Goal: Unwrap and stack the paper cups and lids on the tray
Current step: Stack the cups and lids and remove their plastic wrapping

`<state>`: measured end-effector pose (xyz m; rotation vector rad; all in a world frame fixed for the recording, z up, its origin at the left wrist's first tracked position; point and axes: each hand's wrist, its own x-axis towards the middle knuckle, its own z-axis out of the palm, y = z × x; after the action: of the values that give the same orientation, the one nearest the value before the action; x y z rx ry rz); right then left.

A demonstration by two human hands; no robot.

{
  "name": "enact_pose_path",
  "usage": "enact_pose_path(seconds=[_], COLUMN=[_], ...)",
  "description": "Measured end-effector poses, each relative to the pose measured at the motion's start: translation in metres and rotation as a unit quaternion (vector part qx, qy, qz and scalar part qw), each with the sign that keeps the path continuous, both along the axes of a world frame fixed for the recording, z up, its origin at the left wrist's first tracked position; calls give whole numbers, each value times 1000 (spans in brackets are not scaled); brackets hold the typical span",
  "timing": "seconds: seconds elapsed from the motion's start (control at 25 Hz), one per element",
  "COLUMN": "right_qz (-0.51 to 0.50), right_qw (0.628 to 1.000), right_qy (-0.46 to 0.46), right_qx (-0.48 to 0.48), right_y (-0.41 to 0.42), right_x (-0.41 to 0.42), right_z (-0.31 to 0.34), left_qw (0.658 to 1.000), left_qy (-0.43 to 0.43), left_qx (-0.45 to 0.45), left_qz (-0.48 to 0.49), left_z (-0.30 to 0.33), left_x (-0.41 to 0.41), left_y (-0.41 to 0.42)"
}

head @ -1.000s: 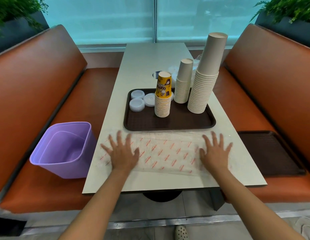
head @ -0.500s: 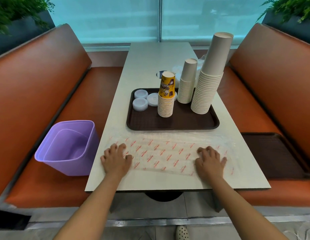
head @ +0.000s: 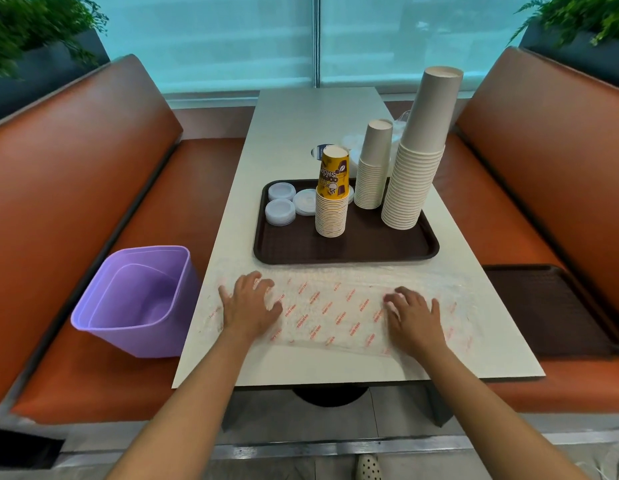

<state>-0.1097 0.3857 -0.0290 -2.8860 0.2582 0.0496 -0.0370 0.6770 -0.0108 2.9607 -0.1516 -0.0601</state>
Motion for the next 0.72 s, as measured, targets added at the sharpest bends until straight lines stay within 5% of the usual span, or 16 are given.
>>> enact_pose_path(seconds=[0.12, 0.32, 0.44, 0.72], right_qz=[-83, -200, -166, -22], right_qw=[996, 980, 985, 994], right_qy=[-9, 10, -52, -81], right_qx=[21, -4, 20, 77], right_y=[-15, -45, -46, -25], right_x=[-14, -14, 0, 68], right_z=[-9, 1, 8, 24], left_qw=[991, 991, 983, 988], left_qy=[63, -7, -93, -36], left_qx=[-72, -61, -97, -148], left_qz=[97, 122, 125, 39], left_z=[-15, -10, 5, 42], left_x=[1, 6, 19, 103], left_y=[21, 31, 16, -30])
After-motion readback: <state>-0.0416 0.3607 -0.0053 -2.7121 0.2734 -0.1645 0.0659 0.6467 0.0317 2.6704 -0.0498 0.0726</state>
